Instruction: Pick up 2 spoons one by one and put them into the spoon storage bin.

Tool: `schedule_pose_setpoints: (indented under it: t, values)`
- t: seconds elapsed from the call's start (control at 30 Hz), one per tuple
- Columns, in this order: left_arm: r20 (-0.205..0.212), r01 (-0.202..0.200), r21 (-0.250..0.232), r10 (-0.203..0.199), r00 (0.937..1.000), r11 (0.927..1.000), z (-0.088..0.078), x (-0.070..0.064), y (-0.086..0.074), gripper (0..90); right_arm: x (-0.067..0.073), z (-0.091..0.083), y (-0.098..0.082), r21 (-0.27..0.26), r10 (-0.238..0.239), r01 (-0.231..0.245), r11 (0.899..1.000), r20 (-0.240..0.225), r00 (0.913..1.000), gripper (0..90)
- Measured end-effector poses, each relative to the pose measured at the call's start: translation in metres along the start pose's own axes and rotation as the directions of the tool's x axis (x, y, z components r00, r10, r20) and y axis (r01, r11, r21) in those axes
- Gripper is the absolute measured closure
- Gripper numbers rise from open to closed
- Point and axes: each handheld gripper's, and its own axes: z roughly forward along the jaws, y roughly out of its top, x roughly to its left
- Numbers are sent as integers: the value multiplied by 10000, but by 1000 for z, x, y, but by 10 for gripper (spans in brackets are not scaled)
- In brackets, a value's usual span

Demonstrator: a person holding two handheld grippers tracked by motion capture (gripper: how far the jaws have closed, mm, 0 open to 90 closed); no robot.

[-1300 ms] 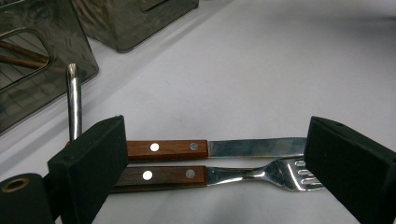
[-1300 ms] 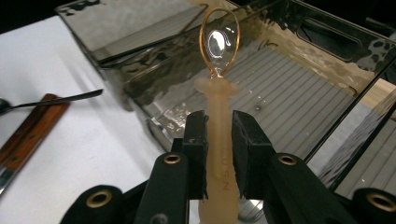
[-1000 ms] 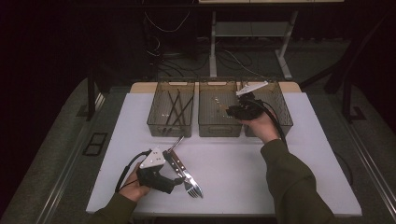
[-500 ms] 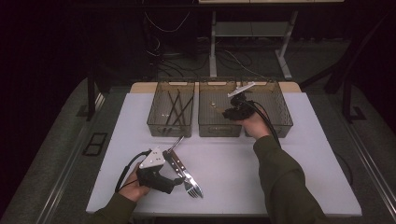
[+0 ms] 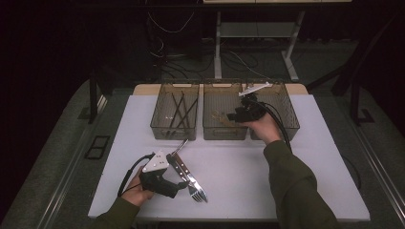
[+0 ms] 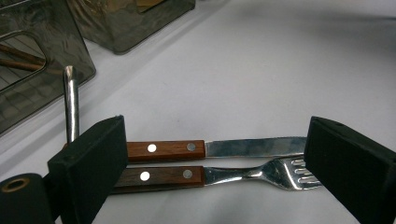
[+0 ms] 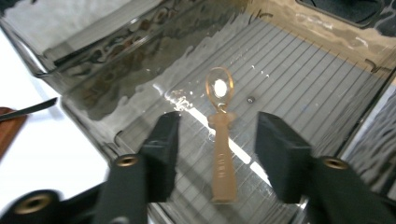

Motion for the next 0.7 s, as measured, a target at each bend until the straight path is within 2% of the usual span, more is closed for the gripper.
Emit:
schedule_pose_setpoints:
  t: [0.17, 0.4, 0.57, 0.7]
  values:
    - [-26, 102, 4, -102, 9999, 9999, 1, 0, 0, 55, 4, -17, -5, -379, 8, -20, 9993, -330, 9995, 407]
    - [-54, 114, 8, -114, 9999, 9999, 1, -1, -1, 55, 9, -40, -17, -1052, -268, 218, 9942, -469, 9985, 318]
    - [-63, 48, 71, -48, 10000, 10000, 1, 0, -1, 55, 15, -54, -29, -1122, -411, 351, 9931, -518, 9978, 287]
    - [-73, 64, 82, -63, 10000, 9999, 1, 0, -1, 55, 19, -63, -42, -1211, -373, 306, 9922, -529, 9979, 222]
